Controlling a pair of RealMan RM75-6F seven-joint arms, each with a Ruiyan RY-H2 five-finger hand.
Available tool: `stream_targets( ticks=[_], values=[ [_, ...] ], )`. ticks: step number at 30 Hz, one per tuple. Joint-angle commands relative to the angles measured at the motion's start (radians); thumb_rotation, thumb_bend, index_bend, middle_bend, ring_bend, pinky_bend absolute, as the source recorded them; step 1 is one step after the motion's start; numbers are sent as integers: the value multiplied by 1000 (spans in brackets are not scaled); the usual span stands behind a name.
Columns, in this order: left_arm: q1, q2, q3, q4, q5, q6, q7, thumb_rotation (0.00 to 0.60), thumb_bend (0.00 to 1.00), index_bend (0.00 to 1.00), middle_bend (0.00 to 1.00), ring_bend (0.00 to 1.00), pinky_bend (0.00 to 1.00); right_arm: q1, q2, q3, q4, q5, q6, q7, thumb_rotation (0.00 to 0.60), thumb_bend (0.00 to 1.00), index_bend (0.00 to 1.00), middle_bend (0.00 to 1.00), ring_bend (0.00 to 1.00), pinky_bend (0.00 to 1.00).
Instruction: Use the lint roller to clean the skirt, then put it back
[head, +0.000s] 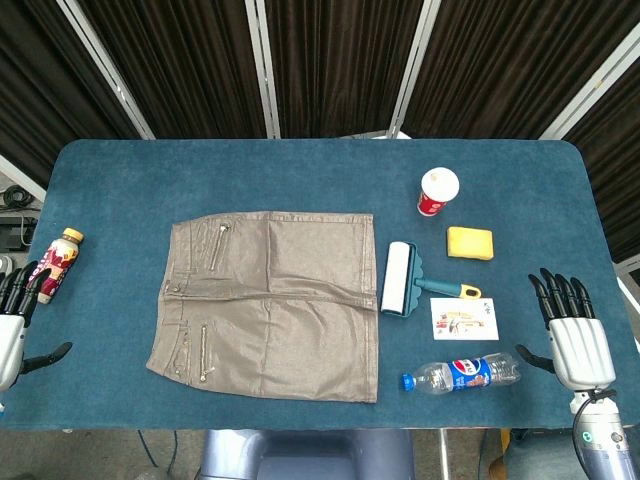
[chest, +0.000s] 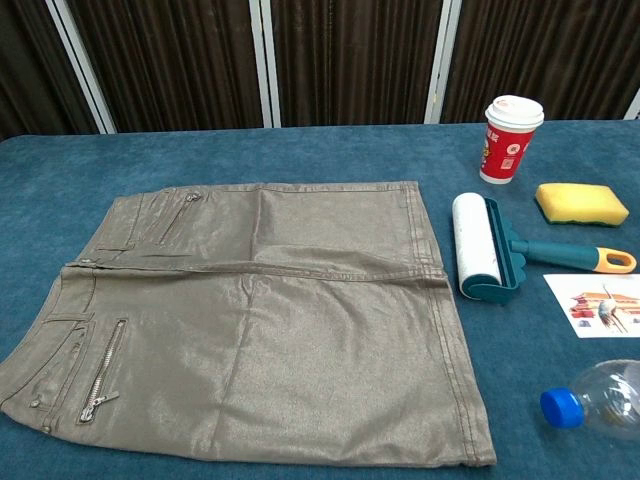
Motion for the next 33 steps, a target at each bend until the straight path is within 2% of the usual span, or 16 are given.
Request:
stream_targets(
  ticks=[1, 7, 13, 14, 19, 22, 28, 33],
  values=[
    [0, 0, 0, 0, -2, -1, 0, 600, 0, 0, 0, 0, 0, -2, 2, 5, 0, 4, -8, 9, 600, 0, 0, 0, 0, 0],
    [0, -1, -1, 2, -3, -1, 0, 600, 0, 0, 0, 0, 0, 15, -9, 10, 8, 8, -53, 21, 600, 0, 0, 0, 0, 0],
    [-12, -12, -10, 13, -22, -22, 12, 600, 0, 0, 0, 0, 0, 117, -61, 48, 63, 123, -282, 20, 600, 10, 0, 0, 0, 0],
    [-15, -15, -12, 16, -30, -30, 16, 600, 0, 0, 0, 0, 0, 137, -78, 57, 87, 146, -318, 6, 600, 30, 0, 0, 0, 0],
    [-29, -32, -24, 33, -73, -60, 40, 600, 0, 0, 0, 0, 0, 219, -184, 88, 238, 230, -457, -41, 600, 289, 5, 35, 0, 0],
    [-33, -38, -32, 37, -94, -67, 50, 600, 0, 0, 0, 0, 0, 247, -252, 88, 331, 230, -487, -51, 600, 325, 35, 70, 0, 0],
    [-39, -52, -34, 50, -118, -82, 77, 600, 0, 0, 0, 0, 0, 280, -347, 85, 468, 210, -510, -42, 600, 324, 75, 84, 0, 0],
    [-46, -66, -35, 59, -133, -94, 96, 600, 0, 0, 0, 0, 0, 301, -395, 81, 530, 199, -535, -24, 600, 340, 104, 111, 0, 0]
  ],
)
